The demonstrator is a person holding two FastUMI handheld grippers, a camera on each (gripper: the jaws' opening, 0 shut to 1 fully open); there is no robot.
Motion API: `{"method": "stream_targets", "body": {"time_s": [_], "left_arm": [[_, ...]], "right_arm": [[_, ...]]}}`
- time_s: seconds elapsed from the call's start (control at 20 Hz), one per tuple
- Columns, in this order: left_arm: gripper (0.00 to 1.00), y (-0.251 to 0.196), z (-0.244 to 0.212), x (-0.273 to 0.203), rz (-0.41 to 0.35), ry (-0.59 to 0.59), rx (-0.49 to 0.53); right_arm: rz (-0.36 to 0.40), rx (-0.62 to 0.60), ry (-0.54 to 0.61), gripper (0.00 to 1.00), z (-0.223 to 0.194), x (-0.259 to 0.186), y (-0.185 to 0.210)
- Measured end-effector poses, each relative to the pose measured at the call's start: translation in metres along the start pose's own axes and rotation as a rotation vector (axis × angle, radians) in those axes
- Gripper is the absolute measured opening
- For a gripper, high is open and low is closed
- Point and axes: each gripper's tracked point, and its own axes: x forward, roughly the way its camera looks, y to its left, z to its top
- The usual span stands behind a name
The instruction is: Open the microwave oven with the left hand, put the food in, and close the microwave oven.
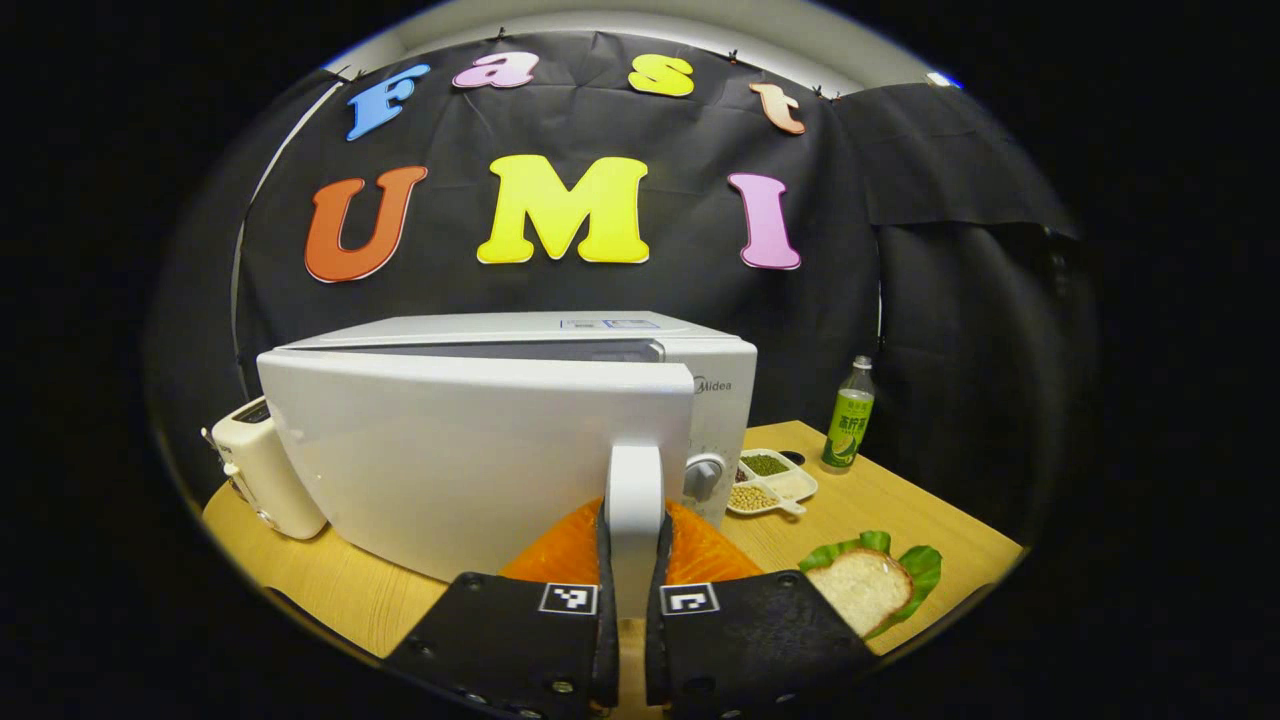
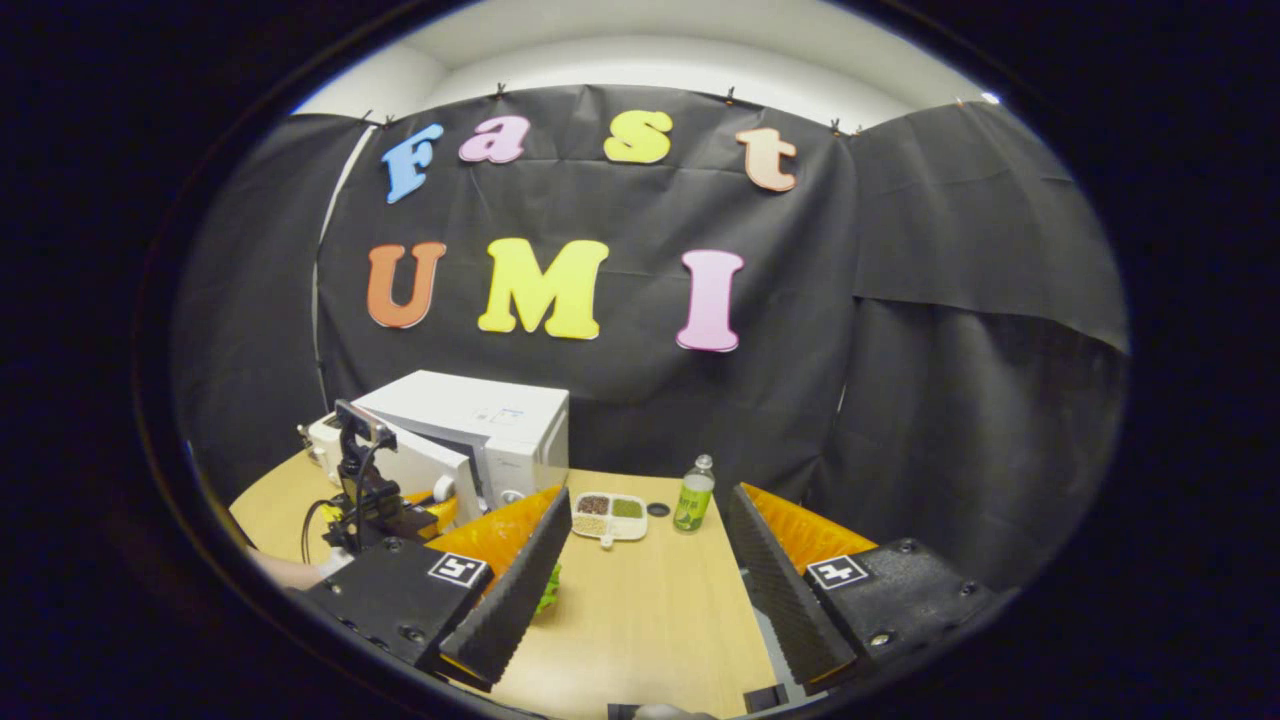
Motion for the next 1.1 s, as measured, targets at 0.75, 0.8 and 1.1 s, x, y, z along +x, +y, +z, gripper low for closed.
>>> {"method": "stream_targets", "body": {"time_s": [0.75,0.8,1.1], "left_arm": [[0.97,0.061,-0.016,-0.104,0.065,0.045,0.051],[0.96,0.065,-0.017,-0.112,0.072,0.047,0.049],[0.96,0.100,-0.032,-0.167,0.141,0.077,0.023]], "right_arm": [[0.126,-0.013,-0.026,1.00,0.000,-0.040,0.082],[0.134,-0.013,-0.028,1.00,0.001,-0.042,0.086],[0.188,-0.010,-0.011,1.00,-0.008,-0.046,0.116]]}}
